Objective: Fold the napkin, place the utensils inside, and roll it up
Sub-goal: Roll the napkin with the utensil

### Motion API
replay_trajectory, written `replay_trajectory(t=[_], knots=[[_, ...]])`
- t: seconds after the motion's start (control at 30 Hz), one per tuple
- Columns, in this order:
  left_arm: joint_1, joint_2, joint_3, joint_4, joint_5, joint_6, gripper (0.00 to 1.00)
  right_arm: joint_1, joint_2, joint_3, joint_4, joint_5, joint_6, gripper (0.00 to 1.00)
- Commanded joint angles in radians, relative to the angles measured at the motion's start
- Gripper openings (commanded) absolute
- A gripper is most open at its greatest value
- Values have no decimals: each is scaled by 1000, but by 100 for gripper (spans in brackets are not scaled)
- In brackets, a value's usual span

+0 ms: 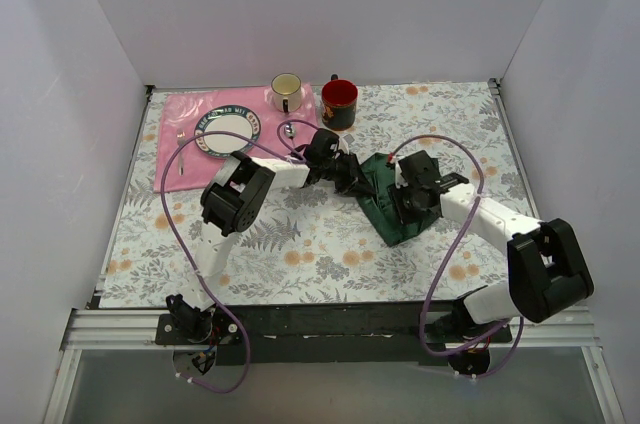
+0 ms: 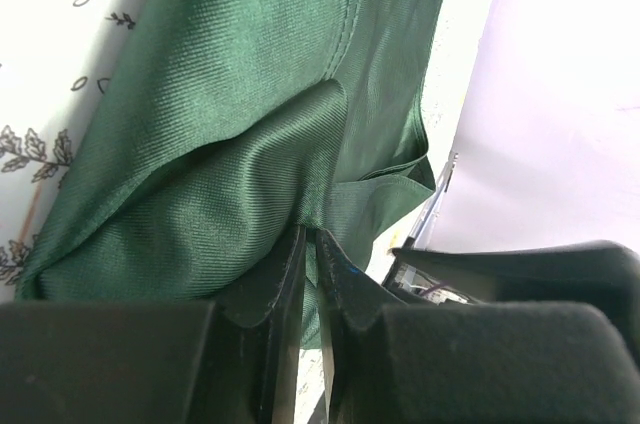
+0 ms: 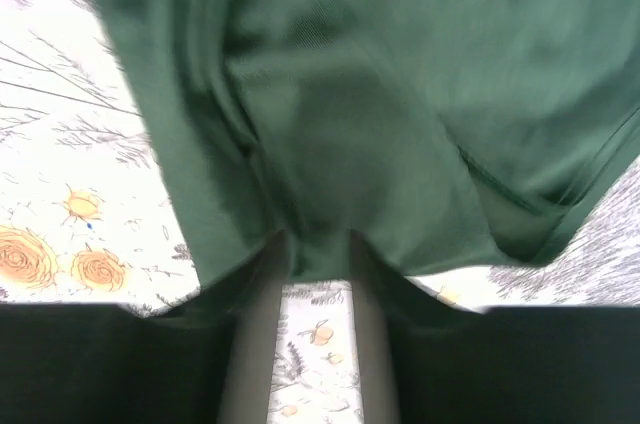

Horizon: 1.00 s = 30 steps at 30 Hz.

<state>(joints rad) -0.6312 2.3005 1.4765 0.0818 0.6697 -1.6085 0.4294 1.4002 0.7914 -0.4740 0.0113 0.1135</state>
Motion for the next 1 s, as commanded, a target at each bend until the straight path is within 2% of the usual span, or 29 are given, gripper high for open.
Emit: replay_trajectory(t=[0.0, 0.03, 0.07, 0.1, 0.23, 0.37, 0.47, 0.73, 0.8, 0.9, 0.93, 0.97], knots=[[13, 89, -22, -157, -108, 53, 10, 132, -29, 112, 24, 124, -89, 46], [13, 92, -21, -157, -107, 50, 10, 149, -20, 124, 41, 96, -97, 50], [11, 94, -18, -160, -105, 48, 10, 166, 14, 137, 52, 76, -104, 61], [13, 93, -16, -168, -105, 48, 10, 169, 38, 147, 61, 63, -110, 64], [13, 91, -15, -181, -107, 53, 10, 190, 152, 213, 74, 58, -138, 65], [14, 89, -13, -186, -99, 52, 10, 216, 235, 250, 93, 62, -135, 59], [14, 93, -5, -188, -91, 50, 10, 227, 263, 246, 113, 78, -127, 56], [15, 86, 7, -201, -78, 53, 9, 226, 319, 197, 146, 116, -121, 57], [18, 82, 7, -208, -76, 52, 10, 226, 339, 183, 150, 115, -89, 52], [25, 73, 5, -212, -65, 55, 10, 227, 362, 158, 156, 110, -69, 37], [27, 68, 7, -215, -64, 53, 10, 226, 367, 148, 156, 105, -52, 24], [30, 62, 14, -221, -61, 53, 10, 226, 371, 141, 159, 96, -48, 19]])
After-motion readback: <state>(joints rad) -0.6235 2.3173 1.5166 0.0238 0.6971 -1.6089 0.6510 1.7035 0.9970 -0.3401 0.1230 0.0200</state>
